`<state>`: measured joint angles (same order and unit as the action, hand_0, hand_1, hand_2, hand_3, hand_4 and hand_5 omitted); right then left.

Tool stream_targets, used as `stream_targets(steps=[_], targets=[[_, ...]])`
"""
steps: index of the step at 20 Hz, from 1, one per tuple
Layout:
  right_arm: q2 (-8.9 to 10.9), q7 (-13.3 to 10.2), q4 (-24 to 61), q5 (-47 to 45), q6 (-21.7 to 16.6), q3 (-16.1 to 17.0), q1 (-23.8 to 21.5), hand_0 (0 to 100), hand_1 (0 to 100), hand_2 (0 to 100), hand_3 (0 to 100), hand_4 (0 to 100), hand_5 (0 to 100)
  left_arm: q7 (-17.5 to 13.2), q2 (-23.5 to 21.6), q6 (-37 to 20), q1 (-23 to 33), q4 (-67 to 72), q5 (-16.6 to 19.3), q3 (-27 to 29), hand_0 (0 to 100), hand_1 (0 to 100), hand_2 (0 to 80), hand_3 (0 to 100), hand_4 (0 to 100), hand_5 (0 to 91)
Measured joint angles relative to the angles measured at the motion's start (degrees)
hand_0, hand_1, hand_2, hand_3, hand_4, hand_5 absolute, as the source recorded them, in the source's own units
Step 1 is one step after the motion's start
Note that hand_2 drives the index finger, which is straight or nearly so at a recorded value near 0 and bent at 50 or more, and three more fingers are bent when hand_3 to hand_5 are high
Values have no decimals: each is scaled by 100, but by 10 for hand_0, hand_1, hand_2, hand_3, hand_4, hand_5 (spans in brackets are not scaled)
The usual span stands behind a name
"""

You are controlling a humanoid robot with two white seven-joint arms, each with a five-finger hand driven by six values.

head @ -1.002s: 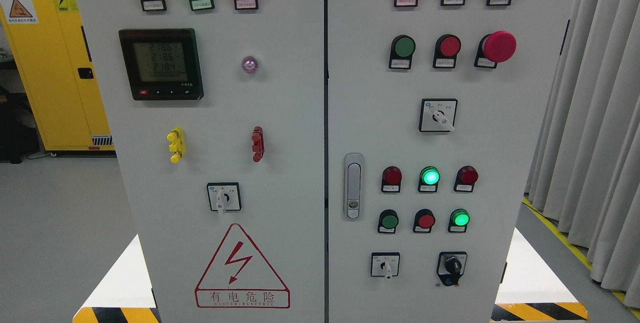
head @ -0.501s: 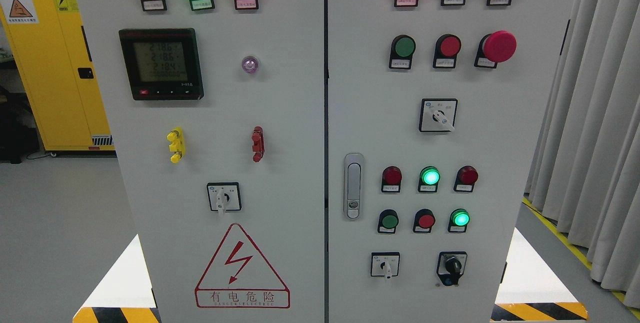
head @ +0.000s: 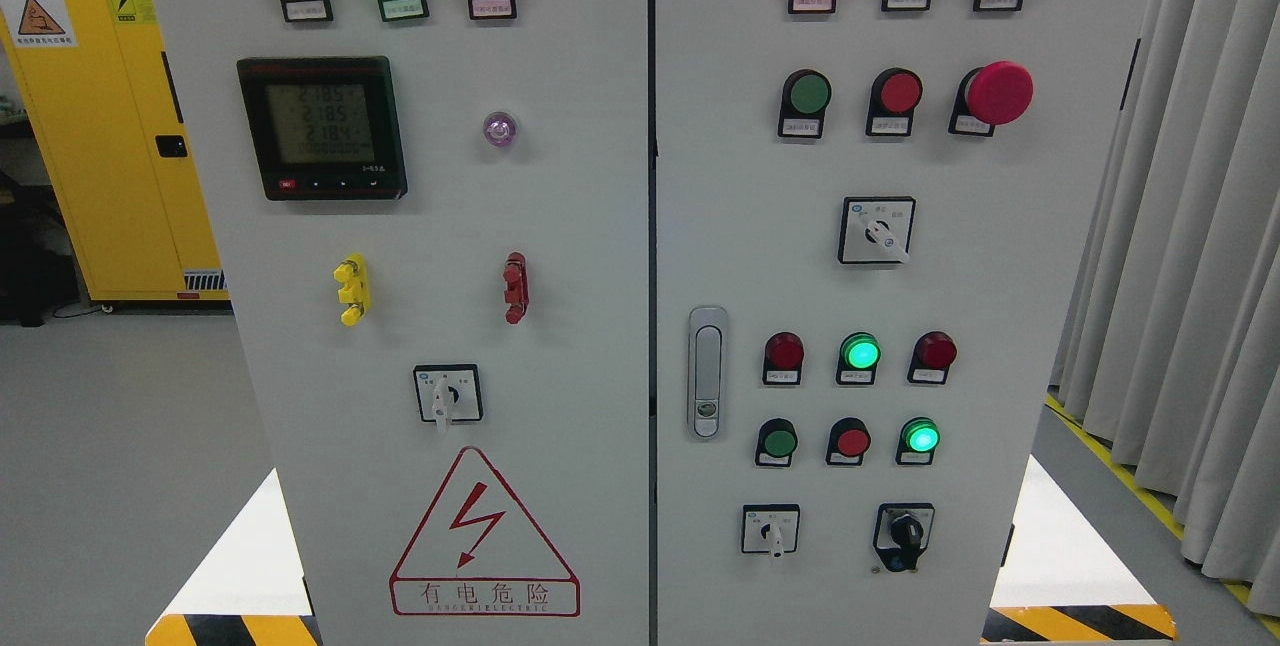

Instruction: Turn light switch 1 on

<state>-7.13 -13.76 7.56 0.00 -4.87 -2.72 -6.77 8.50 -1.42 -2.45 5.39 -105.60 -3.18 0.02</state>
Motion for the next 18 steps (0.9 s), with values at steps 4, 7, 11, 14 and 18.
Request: stream_targets(steps=[4, 7, 11, 14, 18], targets=[[0, 0, 0, 0, 0, 0, 0, 0, 500, 40, 0, 0, 0, 144, 44, 450, -271, -161, 48, -113, 153, 685, 585, 892, 849, 761], [0, 0, 0, 0, 0, 0, 0, 0, 500, 40, 0, 0, 0, 351, 115, 817, -490, -282, 185, -176, 151, 706, 596, 926, 861, 762], [0, 0, 0, 0, 0, 0, 0, 0, 500, 40, 0, 0, 0, 495, 240, 1079, -711, -420, 442, -254, 145, 725, 607, 947, 869, 769], [0, 0, 0, 0, 0, 0, 0, 0, 500, 40, 0, 0, 0, 715, 346, 1347, -857, -505, 560, -310, 140, 735, 609, 952, 871, 767], [0, 0, 0, 0, 0, 0, 0, 0, 500, 40, 0, 0, 0, 836, 471, 1623, -988, -597, 757, -377, 137, 739, 611, 959, 874, 769]])
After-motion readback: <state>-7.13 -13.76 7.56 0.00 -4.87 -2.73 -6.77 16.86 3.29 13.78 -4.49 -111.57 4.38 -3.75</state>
